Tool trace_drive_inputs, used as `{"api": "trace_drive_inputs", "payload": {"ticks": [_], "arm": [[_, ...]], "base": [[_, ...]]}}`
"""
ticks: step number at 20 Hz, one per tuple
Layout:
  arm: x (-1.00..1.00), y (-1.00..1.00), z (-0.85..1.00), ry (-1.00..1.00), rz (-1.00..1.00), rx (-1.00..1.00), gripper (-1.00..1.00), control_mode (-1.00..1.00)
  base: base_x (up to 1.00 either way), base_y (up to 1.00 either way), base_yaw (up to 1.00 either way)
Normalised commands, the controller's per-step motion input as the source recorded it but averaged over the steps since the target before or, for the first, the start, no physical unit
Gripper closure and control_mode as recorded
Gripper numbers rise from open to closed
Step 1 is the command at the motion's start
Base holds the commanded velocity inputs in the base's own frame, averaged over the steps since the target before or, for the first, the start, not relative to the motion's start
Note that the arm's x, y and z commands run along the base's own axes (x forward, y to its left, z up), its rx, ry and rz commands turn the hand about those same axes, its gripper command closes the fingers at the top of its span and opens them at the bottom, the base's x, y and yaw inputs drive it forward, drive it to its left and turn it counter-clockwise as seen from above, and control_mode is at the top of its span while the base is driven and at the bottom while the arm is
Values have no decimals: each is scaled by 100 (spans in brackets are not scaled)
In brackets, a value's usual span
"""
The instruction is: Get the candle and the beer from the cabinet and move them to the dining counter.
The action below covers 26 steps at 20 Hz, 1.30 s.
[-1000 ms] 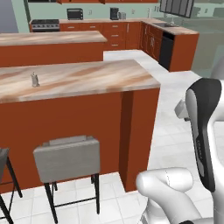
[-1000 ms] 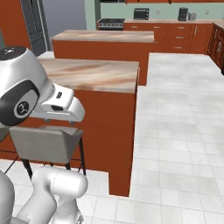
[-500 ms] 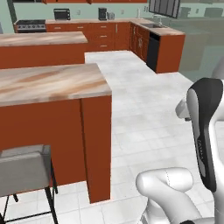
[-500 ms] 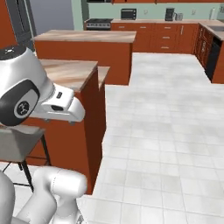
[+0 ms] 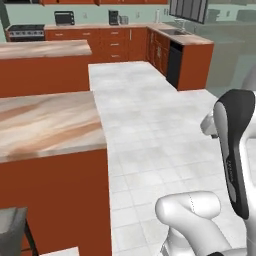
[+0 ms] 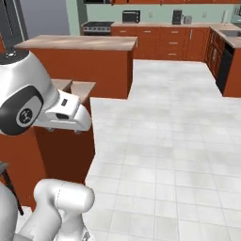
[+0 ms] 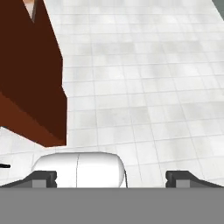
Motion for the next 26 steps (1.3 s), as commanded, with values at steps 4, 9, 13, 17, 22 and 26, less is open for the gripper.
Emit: {"api": "trace_drive_inputs", "payload": {"ticks": [4, 9, 13, 17, 22, 26], "arm": [[0, 0, 0, 0, 0, 0, -100, 100], [0, 0, 0, 0, 0, 0, -100, 100], [0, 0, 0, 0, 0, 0, -100, 100], [0, 0, 0, 0, 0, 0, -100, 100], [0, 0, 0, 0, 0, 0, -100, 100], [0, 0, 0, 0, 0, 0, -100, 100]], "base": [[100, -62, 4], [100, -79, 5], [100, -80, 7], [100, -77, 9], [100, -76, 10], [100, -70, 11]]}}
